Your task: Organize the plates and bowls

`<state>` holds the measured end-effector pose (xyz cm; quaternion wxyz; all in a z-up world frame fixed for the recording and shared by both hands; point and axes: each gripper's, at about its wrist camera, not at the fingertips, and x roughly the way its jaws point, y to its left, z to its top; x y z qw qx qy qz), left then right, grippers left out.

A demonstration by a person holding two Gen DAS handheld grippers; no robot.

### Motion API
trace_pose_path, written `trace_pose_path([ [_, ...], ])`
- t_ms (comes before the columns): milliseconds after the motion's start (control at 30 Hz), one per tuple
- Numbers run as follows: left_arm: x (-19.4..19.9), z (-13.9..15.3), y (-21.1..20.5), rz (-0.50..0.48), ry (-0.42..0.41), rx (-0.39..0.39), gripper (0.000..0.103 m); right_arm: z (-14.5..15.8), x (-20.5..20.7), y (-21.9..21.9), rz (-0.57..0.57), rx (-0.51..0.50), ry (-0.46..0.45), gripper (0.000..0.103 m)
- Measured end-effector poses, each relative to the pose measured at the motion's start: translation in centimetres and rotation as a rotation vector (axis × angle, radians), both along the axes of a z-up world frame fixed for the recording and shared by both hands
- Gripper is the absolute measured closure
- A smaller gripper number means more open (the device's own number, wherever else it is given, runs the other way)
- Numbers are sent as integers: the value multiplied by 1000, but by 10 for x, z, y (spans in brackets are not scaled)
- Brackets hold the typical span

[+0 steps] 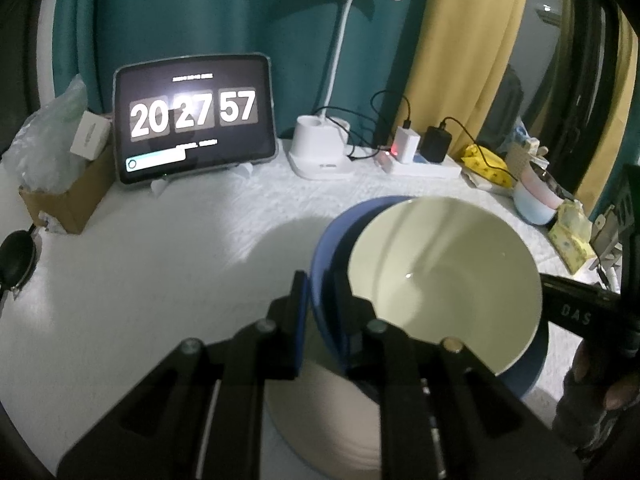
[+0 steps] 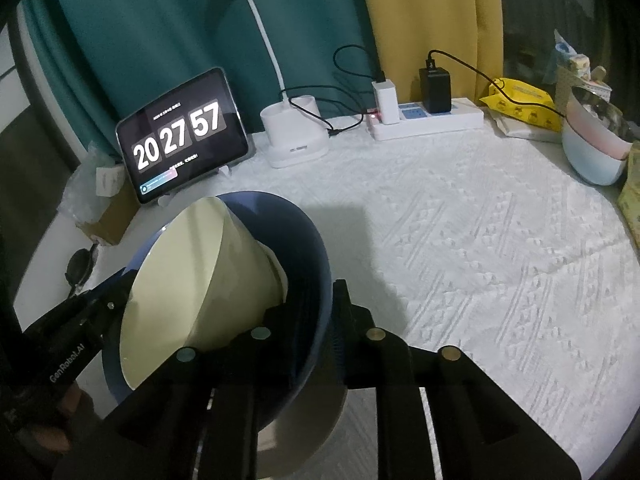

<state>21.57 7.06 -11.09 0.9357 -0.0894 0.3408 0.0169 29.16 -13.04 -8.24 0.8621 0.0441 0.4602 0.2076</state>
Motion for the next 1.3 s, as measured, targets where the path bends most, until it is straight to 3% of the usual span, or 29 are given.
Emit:
trace_pose_path([
  [200,-5,2,-7,14,3,43,88,2,-4,-4,-19,-35,-10,70],
  [600,-23,9,-11,27,-7,38,88,10,-18,-9,-26,-56,-34,66],
  [833,-36,17,-19,8,-29,37,82,16,-31,-13,-25,-56,-53,65],
  [900,-41,20,-23,-3,-41,41,78,19,-35,-15,-28,-55,-59,65],
  [967,-47,23,-28,-15,-60,50,65,21,-38,-17,-30,-55,-66,65],
  [1033,-53,26,-32,-21,-83,66,60,24,-42,-19,-31,-55,-71,65],
  [1300,-71,32,-43,-38,-107,57,57,34,-60,-23,-29,-71,-101,65],
])
